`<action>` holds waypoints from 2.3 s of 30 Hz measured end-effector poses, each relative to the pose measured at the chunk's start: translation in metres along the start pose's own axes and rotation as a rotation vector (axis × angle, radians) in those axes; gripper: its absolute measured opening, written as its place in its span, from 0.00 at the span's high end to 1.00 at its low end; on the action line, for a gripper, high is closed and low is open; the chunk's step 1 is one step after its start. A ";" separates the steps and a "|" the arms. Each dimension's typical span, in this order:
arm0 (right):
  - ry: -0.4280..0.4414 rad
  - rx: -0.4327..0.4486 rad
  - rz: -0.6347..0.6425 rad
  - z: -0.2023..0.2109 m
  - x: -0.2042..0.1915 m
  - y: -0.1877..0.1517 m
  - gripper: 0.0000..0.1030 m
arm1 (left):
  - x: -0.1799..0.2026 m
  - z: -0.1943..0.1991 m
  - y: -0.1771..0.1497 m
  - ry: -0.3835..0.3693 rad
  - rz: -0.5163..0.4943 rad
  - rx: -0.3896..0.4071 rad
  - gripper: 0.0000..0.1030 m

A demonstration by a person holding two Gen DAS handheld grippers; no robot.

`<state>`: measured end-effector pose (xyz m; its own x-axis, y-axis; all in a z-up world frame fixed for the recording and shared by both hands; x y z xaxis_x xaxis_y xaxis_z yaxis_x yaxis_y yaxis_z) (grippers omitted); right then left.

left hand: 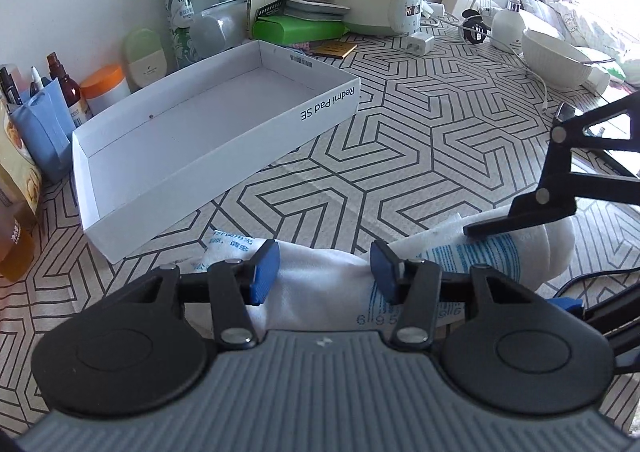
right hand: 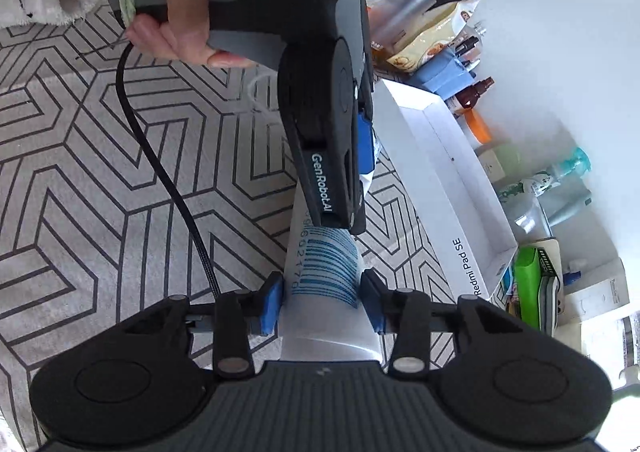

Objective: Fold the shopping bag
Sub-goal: 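Lift the rolled bag upright with the right gripper, then grasp the bag's white handle loop with the left gripper while the right gripper holds the roll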

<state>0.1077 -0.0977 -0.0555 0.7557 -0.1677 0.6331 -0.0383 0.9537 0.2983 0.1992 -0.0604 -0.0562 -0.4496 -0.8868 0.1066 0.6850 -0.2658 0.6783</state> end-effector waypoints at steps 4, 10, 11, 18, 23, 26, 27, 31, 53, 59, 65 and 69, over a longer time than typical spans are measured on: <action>0.053 -0.059 0.033 -0.013 0.004 0.004 0.57 | -0.004 -0.001 0.000 -0.033 0.029 0.001 0.52; 0.217 -0.118 -0.098 -0.029 0.024 0.006 0.51 | -0.005 -0.001 0.001 -0.047 0.040 0.020 0.52; 0.254 -0.131 -0.150 -0.033 0.029 0.004 0.51 | -0.006 -0.001 0.001 -0.050 0.042 0.025 0.52; 0.409 -0.115 -0.500 -0.046 0.052 -0.020 0.59 | -0.017 0.066 0.014 -0.060 0.059 0.164 0.52; 0.432 0.013 -0.783 -0.043 0.066 -0.046 0.65 | -0.059 0.117 0.011 -0.009 0.124 0.264 0.47; 0.456 0.095 -0.958 -0.043 0.070 -0.067 0.65 | -0.082 0.108 0.004 0.004 0.189 0.221 0.47; 0.464 0.115 -0.995 -0.042 0.071 -0.072 0.65 | -0.087 0.101 0.001 0.019 0.200 0.198 0.47; 0.474 0.186 -1.081 -0.021 0.063 -0.081 0.65 | -0.099 0.065 -0.012 0.055 0.239 0.090 0.47; 0.519 0.666 -1.504 0.001 0.076 -0.059 0.64 | -0.091 0.040 -0.029 -0.031 0.330 0.050 0.96; 0.499 0.685 -1.518 -0.004 0.074 -0.042 0.63 | -0.082 0.067 -0.015 -0.154 0.401 0.134 0.96; 0.468 0.678 -1.559 -0.013 0.068 -0.042 0.63 | -0.052 0.098 0.003 -0.253 0.357 0.220 0.96; 0.539 0.730 -1.642 -0.018 0.063 -0.051 0.63 | -0.026 0.110 0.016 -0.305 0.305 0.235 0.96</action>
<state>0.1687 -0.1520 -0.0435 0.4170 -0.4613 -0.7831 0.7190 -0.3597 0.5947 0.1587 0.0001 0.0313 -0.4199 -0.7505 0.5104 0.6795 0.1129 0.7250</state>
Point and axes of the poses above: each gripper's, at about its wrist camera, not at the fingertips, and z roughly against the way its jaws point, x to its right, y to its top, the point moved 9 cm from there along -z, roughly the way its jaws point, and after that the axes turned 8 degrees about z, right-handed, at the moved point
